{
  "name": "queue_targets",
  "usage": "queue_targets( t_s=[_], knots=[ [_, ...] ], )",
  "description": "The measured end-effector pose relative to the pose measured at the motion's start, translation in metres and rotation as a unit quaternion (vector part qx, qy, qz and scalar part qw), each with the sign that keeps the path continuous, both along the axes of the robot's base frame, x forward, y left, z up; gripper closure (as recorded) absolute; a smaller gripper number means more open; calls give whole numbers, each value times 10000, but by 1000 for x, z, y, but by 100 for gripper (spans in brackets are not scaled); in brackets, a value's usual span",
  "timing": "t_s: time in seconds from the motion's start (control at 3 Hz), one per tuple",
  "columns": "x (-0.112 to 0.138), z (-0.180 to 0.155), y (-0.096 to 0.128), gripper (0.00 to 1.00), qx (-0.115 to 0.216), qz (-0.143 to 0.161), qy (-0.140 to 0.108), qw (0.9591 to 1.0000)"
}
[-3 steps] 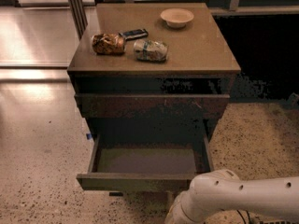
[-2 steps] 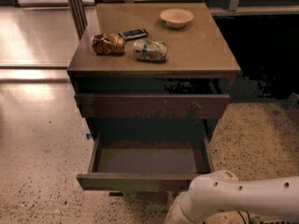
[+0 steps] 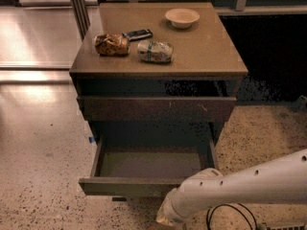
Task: Close middle drawer
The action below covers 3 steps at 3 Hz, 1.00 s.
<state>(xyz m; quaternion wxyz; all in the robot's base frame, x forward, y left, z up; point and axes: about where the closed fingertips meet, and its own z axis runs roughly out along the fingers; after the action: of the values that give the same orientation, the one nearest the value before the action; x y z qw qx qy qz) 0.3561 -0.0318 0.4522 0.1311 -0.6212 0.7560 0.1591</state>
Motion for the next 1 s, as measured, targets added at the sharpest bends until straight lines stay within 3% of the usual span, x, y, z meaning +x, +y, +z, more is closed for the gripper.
queue_targets(
  t_s=[0.33,0.67,1.0],
  knots=[
    [34,-13,10,100,137,-377,-128,9991],
    [34,-13,10,100,137,-378,-128,9991],
    [75,-38,24,100,250,-558,-170,9980]
  ],
)
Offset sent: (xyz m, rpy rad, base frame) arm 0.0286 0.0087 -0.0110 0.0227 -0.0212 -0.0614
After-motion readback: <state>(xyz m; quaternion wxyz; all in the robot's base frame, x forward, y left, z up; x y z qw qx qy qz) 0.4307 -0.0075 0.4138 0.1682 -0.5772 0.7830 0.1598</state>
